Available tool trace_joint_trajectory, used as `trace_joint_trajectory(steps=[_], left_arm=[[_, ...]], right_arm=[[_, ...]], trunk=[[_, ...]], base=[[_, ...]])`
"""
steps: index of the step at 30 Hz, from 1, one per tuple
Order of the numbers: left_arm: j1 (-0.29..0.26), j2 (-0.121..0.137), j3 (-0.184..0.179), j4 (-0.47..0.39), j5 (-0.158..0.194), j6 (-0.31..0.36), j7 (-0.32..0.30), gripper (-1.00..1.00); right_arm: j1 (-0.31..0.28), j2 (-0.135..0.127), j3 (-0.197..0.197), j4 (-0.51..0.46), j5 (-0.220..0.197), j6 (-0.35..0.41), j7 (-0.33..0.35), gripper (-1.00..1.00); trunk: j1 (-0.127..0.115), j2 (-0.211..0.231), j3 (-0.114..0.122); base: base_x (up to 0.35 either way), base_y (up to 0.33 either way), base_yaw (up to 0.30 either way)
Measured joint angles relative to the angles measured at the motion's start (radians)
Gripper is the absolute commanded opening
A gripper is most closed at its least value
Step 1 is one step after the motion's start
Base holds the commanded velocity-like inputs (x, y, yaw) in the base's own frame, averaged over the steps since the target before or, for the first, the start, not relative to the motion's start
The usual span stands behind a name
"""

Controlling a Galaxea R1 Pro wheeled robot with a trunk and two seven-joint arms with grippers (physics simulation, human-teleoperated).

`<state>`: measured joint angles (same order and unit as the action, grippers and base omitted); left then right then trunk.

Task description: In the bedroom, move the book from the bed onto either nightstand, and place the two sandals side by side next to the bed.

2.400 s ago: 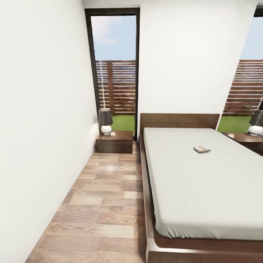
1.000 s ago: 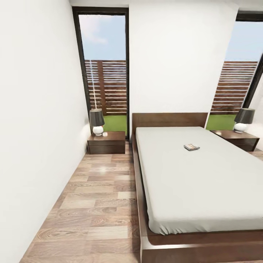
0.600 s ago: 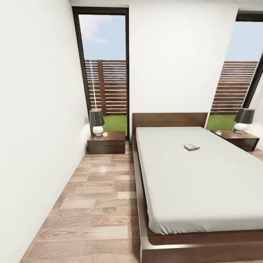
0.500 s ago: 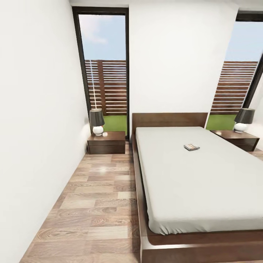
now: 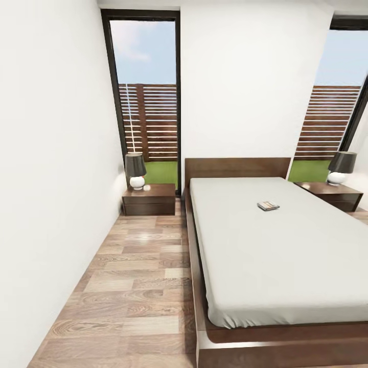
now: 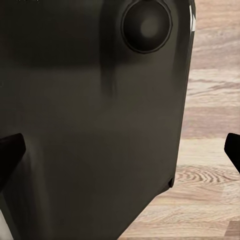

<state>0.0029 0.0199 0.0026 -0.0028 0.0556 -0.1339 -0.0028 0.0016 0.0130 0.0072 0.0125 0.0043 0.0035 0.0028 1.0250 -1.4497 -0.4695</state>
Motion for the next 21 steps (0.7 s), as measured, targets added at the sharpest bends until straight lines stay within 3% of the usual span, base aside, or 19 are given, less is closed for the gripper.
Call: trace_joint_trajectory(steps=[21], left_arm=[[0.000, 0.000, 0.000, 0.000, 0.000, 0.000, 0.000, 1.00]], right_arm=[[0.000, 0.004, -0.002, 0.002, -0.002, 0.001, -0.001, 1.00]], trunk=[[0.000, 0.000, 0.000]], base=[[0.000, 0.000, 0.000]])
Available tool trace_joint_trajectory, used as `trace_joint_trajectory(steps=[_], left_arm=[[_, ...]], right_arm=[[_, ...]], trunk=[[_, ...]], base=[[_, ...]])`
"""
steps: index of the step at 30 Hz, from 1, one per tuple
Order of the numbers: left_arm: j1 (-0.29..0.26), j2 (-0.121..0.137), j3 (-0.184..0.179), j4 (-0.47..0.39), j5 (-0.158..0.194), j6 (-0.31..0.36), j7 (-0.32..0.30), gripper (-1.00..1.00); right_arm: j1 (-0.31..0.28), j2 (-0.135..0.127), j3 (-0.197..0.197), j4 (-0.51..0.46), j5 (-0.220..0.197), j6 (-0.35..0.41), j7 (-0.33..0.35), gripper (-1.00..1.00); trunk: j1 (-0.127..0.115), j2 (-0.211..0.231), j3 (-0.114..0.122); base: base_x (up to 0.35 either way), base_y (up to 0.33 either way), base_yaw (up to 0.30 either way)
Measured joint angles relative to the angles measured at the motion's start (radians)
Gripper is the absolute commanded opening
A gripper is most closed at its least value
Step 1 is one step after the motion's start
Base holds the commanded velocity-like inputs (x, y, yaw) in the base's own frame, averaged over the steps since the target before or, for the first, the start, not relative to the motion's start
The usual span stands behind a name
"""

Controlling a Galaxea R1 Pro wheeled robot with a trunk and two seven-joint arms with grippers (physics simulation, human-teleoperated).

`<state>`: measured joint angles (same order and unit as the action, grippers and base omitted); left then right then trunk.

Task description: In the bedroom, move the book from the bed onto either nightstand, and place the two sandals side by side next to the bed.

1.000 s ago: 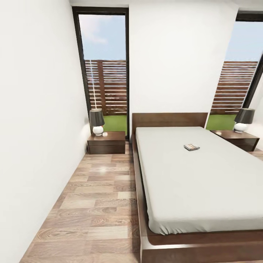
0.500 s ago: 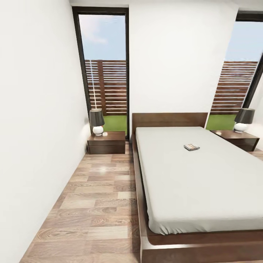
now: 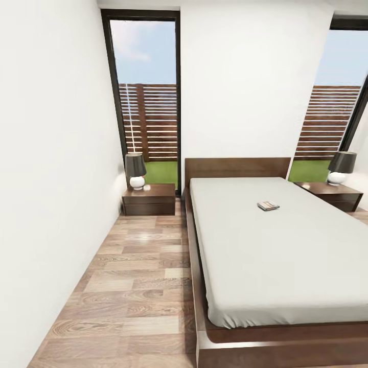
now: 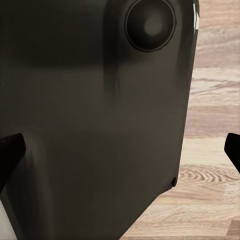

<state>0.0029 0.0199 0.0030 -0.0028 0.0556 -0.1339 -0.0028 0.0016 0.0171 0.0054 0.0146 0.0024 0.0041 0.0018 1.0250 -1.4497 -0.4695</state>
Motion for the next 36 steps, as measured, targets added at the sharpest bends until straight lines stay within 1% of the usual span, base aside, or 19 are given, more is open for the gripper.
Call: trace_joint_trajectory(steps=[24, 36], left_arm=[[0.000, -0.001, -0.002, 0.000, 0.000, 0.001, -0.007, 1.00], [0.000, -0.005, 0.003, 0.000, 0.003, 0.001, -0.004, 1.00]], right_arm=[[0.000, 0.003, -0.002, -0.001, -0.008, 0.000, 0.001, 1.00], [0.000, 0.003, -0.001, -0.004, -0.004, -0.001, 0.002, 1.00]], trunk=[[0.000, 0.000, 0.000], [0.000, 0.000, 0.000]], base=[[0.000, 0.000, 0.000], [0.000, 0.000, 0.000]])
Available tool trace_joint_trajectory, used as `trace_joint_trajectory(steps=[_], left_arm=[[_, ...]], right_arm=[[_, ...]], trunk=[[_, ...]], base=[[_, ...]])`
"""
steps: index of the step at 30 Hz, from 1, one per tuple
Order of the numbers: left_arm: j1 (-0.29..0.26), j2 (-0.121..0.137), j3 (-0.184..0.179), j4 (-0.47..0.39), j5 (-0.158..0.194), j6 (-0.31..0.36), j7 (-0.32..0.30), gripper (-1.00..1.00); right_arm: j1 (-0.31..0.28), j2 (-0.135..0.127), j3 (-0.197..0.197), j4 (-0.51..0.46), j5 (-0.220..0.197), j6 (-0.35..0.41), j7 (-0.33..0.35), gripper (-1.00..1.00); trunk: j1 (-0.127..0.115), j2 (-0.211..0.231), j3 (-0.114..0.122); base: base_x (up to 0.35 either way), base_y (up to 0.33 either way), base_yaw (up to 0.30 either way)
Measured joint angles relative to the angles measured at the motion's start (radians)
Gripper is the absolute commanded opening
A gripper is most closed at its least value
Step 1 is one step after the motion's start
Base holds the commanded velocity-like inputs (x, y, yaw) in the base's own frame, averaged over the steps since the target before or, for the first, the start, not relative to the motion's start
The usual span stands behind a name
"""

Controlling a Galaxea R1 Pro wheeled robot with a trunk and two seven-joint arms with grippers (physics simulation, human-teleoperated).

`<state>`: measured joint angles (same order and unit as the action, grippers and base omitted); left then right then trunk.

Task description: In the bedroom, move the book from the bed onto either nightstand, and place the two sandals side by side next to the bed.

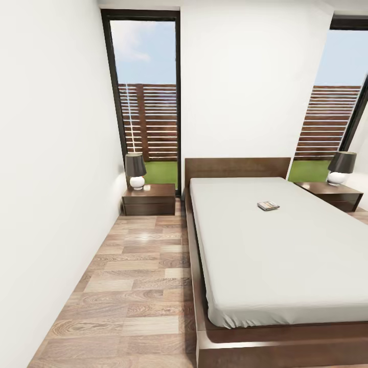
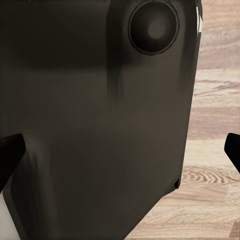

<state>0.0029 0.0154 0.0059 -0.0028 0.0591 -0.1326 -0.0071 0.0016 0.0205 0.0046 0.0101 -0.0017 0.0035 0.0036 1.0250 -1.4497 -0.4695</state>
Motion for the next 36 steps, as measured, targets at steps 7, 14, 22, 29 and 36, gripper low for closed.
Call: trace_joint_trajectory(steps=[7, 14, 22, 29, 36], left_arm=[[0.000, 0.000, -0.001, -0.001, 0.004, -0.008, -0.001, 1.00], [0.000, 0.001, -0.003, -0.001, 0.001, -0.012, -0.002, 1.00], [0.000, 0.003, -0.004, -0.001, 0.001, -0.021, -0.005, 1.00], [0.000, 0.004, -0.004, -0.001, 0.001, -0.028, -0.006, 1.00], [0.000, 0.003, -0.005, -0.001, -0.001, -0.030, -0.007, 1.00]], right_arm=[[0.000, -0.001, 0.001, -0.007, 0.004, -0.001, -0.001, 1.00], [0.000, -0.002, 0.001, -0.010, 0.005, -0.001, -0.002, 1.00], [0.000, -0.002, 0.002, -0.011, 0.006, -0.002, -0.002, 1.00], [0.000, -0.002, 0.002, -0.011, 0.007, -0.002, -0.002, 1.00], [0.000, -0.001, 0.003, -0.011, 0.007, -0.002, -0.002, 1.00]], trunk=[[0.000, 0.000, 0.000], [0.000, 0.000, 0.000], [0.000, 0.000, 0.000], [0.000, 0.000, 0.000], [0.000, 0.000, 0.000]], base=[[0.000, 0.000, 0.000], [0.000, 0.000, 0.000], [-0.011, 0.000, 0.000], [-0.138, 0.000, 0.000], [-0.221, 0.000, 0.000]])
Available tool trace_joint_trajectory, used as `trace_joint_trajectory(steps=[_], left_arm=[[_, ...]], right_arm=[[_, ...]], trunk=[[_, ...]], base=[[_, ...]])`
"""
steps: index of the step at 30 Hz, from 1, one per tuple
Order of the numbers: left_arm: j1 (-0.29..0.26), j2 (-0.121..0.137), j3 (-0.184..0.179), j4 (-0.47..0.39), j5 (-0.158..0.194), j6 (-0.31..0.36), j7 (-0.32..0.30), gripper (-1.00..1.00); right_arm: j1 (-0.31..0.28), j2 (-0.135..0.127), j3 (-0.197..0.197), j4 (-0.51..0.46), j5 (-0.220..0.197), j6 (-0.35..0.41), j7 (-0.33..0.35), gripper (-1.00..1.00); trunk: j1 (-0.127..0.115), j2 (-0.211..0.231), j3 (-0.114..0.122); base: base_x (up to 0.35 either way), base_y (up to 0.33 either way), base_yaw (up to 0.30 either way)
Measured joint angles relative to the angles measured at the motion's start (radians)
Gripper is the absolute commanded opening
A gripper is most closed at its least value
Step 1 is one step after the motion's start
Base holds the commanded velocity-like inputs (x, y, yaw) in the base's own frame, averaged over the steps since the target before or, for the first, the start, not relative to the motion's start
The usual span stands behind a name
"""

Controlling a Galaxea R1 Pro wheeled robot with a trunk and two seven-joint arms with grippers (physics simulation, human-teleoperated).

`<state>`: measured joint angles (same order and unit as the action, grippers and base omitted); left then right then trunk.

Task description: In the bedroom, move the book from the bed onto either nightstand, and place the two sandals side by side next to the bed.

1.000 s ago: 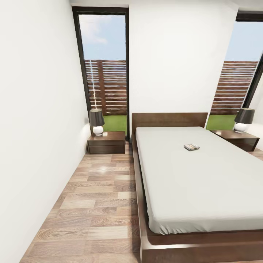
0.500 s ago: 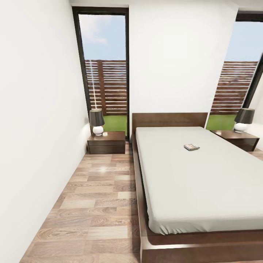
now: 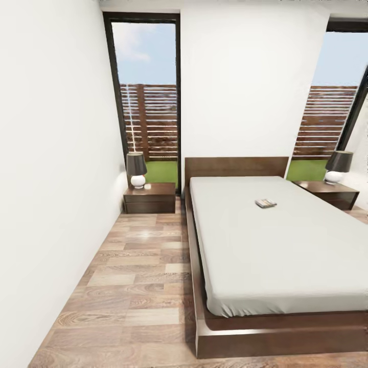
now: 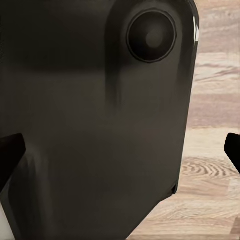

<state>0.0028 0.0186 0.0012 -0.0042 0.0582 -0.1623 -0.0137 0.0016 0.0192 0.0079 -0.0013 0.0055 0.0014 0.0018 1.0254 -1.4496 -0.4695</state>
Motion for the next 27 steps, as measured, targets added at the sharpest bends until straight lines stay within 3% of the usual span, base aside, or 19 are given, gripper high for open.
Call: trace_joint_trajectory(steps=[18, 27], left_arm=[[0.000, 0.000, -0.002, 0.000, -0.001, -0.001, 0.000, 1.00], [0.000, 0.000, -0.002, 0.000, -0.001, -0.001, 0.000, 1.00]], right_arm=[[0.000, 0.000, 0.001, 0.000, 0.000, 0.000, 0.000, 1.00], [0.000, -0.001, 0.000, 0.000, 0.000, 0.000, 0.000, 1.00]], trunk=[[0.000, 0.000, 0.000], [0.000, 0.000, 0.000]], base=[[-0.254, 0.000, 0.000], [-0.137, 0.000, 0.000]])
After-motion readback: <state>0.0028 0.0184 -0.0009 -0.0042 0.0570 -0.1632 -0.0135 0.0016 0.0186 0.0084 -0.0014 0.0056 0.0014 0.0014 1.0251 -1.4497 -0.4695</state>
